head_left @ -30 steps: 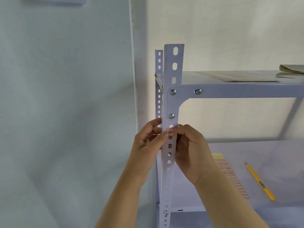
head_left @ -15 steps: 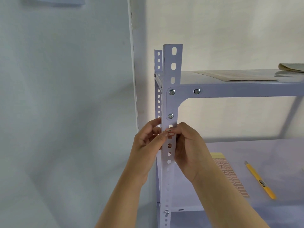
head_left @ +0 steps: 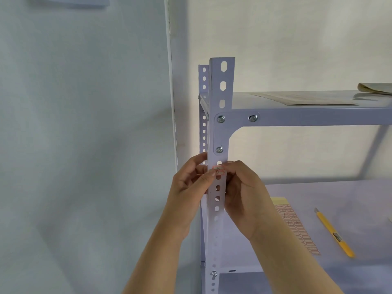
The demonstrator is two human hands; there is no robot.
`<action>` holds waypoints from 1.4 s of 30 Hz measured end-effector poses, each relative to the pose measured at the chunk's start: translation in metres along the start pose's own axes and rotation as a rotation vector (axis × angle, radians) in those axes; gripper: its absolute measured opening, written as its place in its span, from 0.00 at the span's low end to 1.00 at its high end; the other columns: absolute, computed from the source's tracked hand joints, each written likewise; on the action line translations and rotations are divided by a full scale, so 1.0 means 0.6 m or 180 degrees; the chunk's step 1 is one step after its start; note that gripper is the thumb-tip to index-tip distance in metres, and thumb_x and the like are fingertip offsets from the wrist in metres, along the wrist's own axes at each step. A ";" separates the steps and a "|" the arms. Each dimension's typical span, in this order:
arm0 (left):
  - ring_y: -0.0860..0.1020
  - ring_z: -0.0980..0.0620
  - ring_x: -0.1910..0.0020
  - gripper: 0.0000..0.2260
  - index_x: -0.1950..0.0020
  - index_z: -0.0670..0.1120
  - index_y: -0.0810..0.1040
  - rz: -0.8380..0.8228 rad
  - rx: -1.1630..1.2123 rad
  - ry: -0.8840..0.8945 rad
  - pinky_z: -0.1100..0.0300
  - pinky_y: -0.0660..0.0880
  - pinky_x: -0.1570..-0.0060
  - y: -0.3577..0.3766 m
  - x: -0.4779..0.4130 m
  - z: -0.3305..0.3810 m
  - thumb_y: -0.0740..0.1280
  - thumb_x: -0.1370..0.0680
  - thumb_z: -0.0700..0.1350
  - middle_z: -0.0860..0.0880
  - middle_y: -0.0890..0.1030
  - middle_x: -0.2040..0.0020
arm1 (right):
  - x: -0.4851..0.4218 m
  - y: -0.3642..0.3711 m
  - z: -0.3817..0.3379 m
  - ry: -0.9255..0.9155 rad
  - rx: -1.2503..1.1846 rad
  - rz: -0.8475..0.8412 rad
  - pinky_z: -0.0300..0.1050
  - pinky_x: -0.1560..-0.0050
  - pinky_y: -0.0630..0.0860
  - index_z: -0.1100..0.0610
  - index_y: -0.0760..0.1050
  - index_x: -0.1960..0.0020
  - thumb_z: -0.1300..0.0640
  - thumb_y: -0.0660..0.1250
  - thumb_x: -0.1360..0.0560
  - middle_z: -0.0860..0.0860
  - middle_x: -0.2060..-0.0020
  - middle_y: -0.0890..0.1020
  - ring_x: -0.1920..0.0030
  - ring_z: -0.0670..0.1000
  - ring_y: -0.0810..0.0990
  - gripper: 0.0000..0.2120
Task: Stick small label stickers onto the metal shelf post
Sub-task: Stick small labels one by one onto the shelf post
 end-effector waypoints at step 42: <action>0.81 0.48 0.55 0.18 0.36 0.49 0.82 -0.0054 0.0050 -0.0044 0.55 0.77 0.52 0.005 0.003 0.009 0.70 0.26 0.46 0.41 0.80 0.54 | -0.007 0.013 0.005 0.0217 0.0059 0.0427 0.55 0.53 0.77 0.65 0.77 0.55 0.68 0.55 0.27 0.71 0.47 0.82 0.50 0.68 0.80 0.11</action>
Point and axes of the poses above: each hand's wrist, its own x-axis away from the middle knuckle, its own y-axis out of the palm, z = x × y, the point moved 4 cm from there along -x, towards the middle knuckle
